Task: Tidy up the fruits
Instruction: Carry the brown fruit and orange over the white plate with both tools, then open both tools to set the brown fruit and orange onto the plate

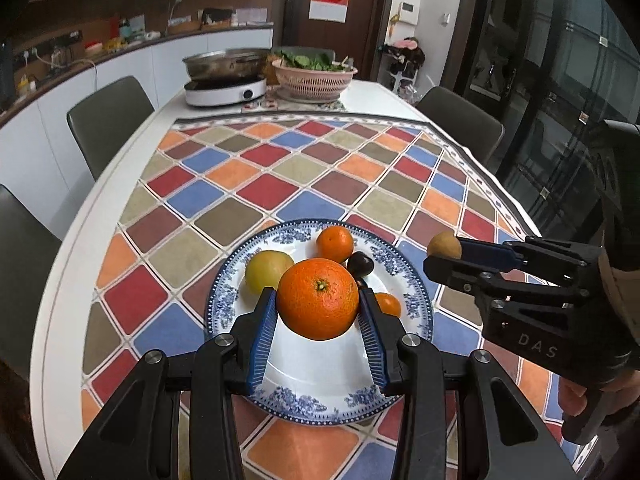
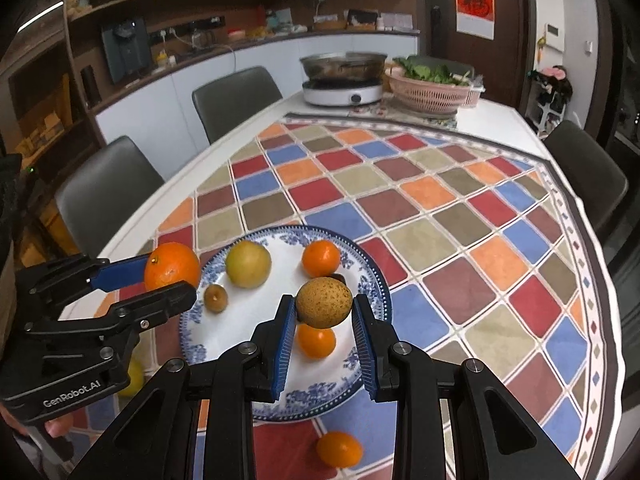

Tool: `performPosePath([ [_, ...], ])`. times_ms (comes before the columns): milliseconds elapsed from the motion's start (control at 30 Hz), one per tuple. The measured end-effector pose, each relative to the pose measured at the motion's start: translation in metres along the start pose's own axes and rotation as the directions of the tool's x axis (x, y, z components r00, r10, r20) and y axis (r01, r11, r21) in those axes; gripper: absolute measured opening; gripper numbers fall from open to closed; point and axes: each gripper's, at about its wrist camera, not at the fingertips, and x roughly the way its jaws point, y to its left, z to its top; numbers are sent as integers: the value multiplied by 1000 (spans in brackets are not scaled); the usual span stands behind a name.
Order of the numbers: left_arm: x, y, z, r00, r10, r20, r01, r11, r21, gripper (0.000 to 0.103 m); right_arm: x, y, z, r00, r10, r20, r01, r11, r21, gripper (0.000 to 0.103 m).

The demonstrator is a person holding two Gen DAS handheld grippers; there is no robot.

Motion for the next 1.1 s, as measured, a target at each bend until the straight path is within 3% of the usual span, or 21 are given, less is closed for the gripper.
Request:
performPosePath([
  [367, 43, 12, -1, 994, -30, -106, 22, 997, -77, 40, 52, -15, 7, 992, 40, -123, -36, 999, 34, 30],
  [600, 60, 14, -1, 989, -17, -147, 6, 997, -77, 40, 71, -18, 3, 983, 58, -172, -50, 998, 49, 30],
  [900, 68, 15, -1, 984, -10, -176, -3, 997, -73, 41, 77, -19, 5, 982, 85, -169, -75, 995, 64, 31],
  [967, 65, 17, -2, 986, -8, -168, -6, 997, -81, 43, 74, -18, 5, 983, 86, -160, -77, 995, 61, 37],
  [1100, 56, 16, -1, 989, 2, -148, -13, 997, -73, 43, 68, -18, 6, 987, 70, -143, -62, 996, 57, 37],
])
